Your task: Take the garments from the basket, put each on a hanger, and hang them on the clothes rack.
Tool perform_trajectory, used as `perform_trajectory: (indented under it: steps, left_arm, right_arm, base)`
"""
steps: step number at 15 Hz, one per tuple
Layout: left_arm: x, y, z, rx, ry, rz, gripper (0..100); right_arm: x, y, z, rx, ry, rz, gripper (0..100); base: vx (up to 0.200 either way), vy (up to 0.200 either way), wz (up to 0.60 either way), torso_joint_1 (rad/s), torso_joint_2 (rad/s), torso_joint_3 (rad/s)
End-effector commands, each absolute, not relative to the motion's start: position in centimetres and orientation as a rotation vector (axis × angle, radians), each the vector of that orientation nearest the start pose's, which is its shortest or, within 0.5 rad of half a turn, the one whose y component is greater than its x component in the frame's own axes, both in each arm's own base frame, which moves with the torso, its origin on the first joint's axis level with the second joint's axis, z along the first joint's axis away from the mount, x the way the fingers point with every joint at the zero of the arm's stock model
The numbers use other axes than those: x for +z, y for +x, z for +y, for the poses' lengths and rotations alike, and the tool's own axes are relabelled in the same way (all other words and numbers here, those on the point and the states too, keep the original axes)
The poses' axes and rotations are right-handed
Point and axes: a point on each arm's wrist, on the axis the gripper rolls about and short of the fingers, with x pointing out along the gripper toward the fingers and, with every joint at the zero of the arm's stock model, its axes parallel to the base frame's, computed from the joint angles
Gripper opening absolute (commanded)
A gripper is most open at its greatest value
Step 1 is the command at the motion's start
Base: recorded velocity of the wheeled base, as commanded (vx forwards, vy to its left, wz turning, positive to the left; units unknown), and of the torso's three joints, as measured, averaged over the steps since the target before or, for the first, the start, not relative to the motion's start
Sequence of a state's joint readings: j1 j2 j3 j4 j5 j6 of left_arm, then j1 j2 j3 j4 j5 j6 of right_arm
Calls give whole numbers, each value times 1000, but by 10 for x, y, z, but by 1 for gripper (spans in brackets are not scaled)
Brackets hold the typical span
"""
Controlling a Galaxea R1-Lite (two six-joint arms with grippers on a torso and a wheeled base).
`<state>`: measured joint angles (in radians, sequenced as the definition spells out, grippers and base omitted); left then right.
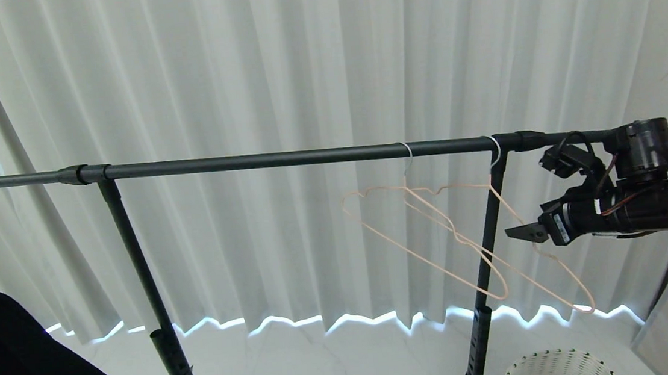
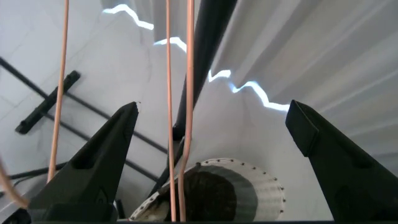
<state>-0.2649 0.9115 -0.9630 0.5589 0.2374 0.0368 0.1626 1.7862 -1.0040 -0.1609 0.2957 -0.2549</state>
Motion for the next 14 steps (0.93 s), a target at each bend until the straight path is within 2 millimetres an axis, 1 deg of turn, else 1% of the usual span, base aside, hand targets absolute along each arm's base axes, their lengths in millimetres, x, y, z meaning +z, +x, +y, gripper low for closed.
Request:
perform_trajectory:
  steps: [1, 5, 8, 14]
  left_arm:
    - [272, 75, -15, -36, 161, 487, 0]
    - [270, 75, -15, -36, 163, 494, 0]
    - [270, 75, -15, -36, 163, 494, 0]
    - [270, 75, -15, -36, 163, 494, 0]
  right_arm:
    - [147, 330, 61, 542, -192, 617, 100]
    - [132, 337, 64, 584, -175, 653, 100]
    - [132, 335, 65, 639, -152, 650, 100]
    - [127, 336, 65, 643, -147, 667, 100]
  base:
    - [0, 0, 0, 0, 0, 0]
    - [0, 0, 0, 0, 0, 0]
    - [0, 0, 0, 0, 0, 0]
    - [0, 0, 0, 0, 0, 0]
